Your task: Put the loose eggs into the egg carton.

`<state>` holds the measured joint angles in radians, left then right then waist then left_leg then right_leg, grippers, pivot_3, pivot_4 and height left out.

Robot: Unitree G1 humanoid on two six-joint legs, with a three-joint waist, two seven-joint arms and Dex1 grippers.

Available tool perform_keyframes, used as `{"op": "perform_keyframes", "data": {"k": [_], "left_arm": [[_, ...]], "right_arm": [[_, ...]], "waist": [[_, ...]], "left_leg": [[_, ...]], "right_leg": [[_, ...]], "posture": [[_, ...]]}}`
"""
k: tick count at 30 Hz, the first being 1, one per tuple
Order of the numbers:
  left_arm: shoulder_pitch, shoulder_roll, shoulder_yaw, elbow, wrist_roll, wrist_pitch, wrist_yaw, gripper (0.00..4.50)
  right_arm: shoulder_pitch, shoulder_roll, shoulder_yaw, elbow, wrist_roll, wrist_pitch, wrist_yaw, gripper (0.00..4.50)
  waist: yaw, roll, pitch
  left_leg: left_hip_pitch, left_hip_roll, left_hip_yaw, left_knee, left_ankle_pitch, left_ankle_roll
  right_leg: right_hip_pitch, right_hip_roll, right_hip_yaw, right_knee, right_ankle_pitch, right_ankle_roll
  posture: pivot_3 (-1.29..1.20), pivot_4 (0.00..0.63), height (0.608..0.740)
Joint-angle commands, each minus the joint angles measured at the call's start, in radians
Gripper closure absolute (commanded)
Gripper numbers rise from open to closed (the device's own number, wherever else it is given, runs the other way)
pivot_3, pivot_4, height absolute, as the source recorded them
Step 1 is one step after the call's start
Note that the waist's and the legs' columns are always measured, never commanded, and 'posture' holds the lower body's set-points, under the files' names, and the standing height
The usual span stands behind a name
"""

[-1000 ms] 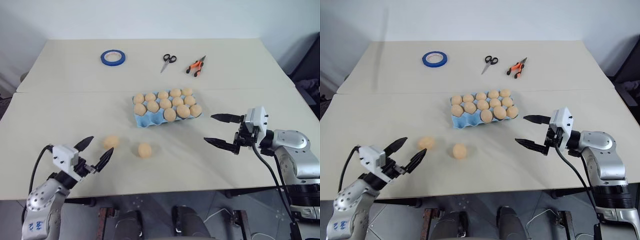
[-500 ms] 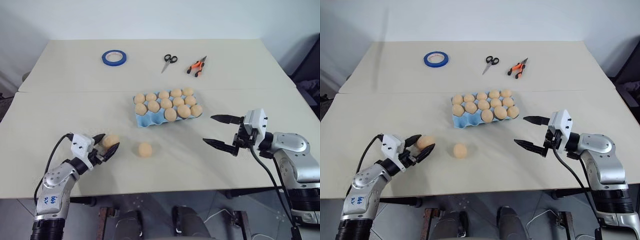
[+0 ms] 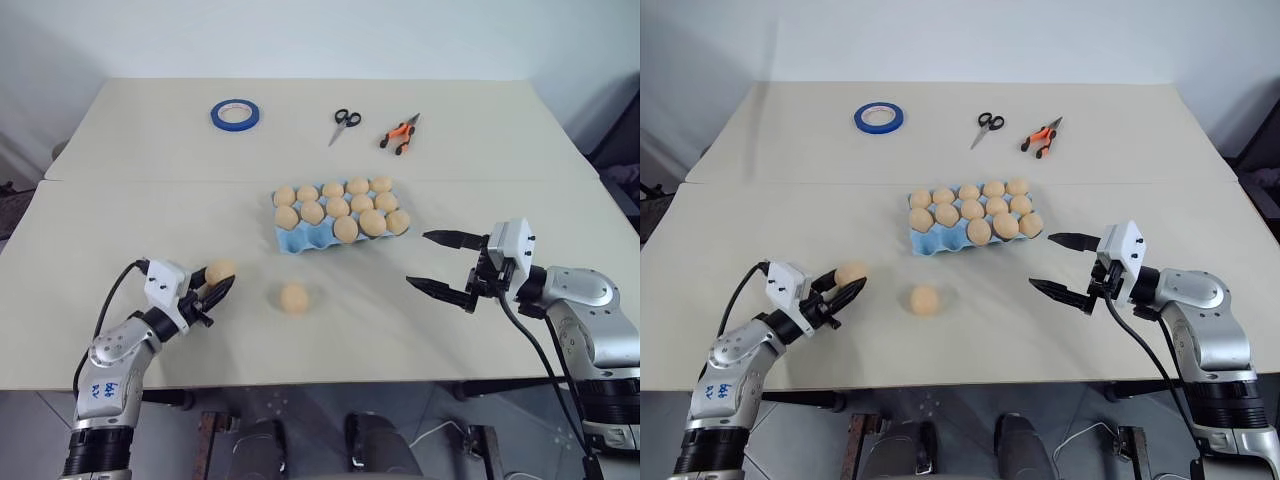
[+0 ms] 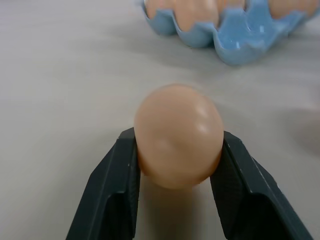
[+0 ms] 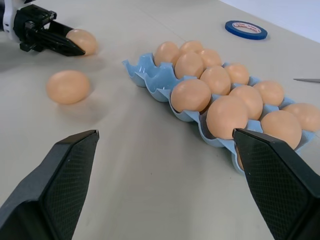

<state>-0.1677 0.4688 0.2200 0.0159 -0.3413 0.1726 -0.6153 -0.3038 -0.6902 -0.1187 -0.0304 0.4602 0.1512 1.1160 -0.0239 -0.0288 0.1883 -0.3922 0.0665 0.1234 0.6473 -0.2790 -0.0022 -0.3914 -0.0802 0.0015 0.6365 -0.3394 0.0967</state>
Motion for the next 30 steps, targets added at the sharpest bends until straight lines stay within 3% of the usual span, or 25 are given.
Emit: {"op": "perform_keyframes", "data": {"k": [1, 14, 23, 30], "left_arm": [[-0.153, 0.024, 0.021, -0.019, -0.082, 0.063, -0.028, 2.73], [-0.497, -0.058, -0.216, 0.288, -0.004, 0.04, -0.247, 2.73], [-0.585, -0.116, -0.274, 0.47, 0.076, -0.057, -0.304, 2.73], [-0.608, -0.149, -0.259, 0.526, 0.097, -0.114, -0.279, 0.61]], "right_arm": [[-0.001, 0.001, -0.023, -0.01, 0.003, -0.023, -0.009, 0.0], [0.05, 0.005, -0.046, -0.045, 0.007, -0.036, -0.041, 0.0], [0.105, 0.005, -0.068, -0.09, 0.013, -0.036, -0.081, 0.0], [0.118, 0.007, -0.068, -0.104, 0.012, -0.032, -0.091, 0.0]], "waist": [[0.007, 0.0, 0.0], [-0.001, 0.001, -0.001], [-0.003, 0.001, 0.0], [-0.001, 0.001, 0.0]], "left_leg": [[-0.001, 0.0, -0.001, 0.001, 0.001, 0.0], [0.001, -0.002, 0.011, 0.003, 0.002, -0.001], [0.001, -0.002, 0.015, 0.003, 0.001, 0.0], [0.001, -0.002, 0.016, 0.004, 0.001, 0.001]], "right_leg": [[0.0, 0.0, -0.001, 0.0, 0.0, 0.0], [-0.002, 0.005, -0.004, 0.0, 0.002, 0.004], [-0.004, 0.006, 0.001, 0.001, 0.003, 0.006], [-0.004, 0.005, 0.001, 0.001, 0.003, 0.006]], "posture": [[0.0, 0.15, 0.74], [0.0, 0.15, 0.74], [0.0, 0.15, 0.74], [0.0, 0.15, 0.74]]}}
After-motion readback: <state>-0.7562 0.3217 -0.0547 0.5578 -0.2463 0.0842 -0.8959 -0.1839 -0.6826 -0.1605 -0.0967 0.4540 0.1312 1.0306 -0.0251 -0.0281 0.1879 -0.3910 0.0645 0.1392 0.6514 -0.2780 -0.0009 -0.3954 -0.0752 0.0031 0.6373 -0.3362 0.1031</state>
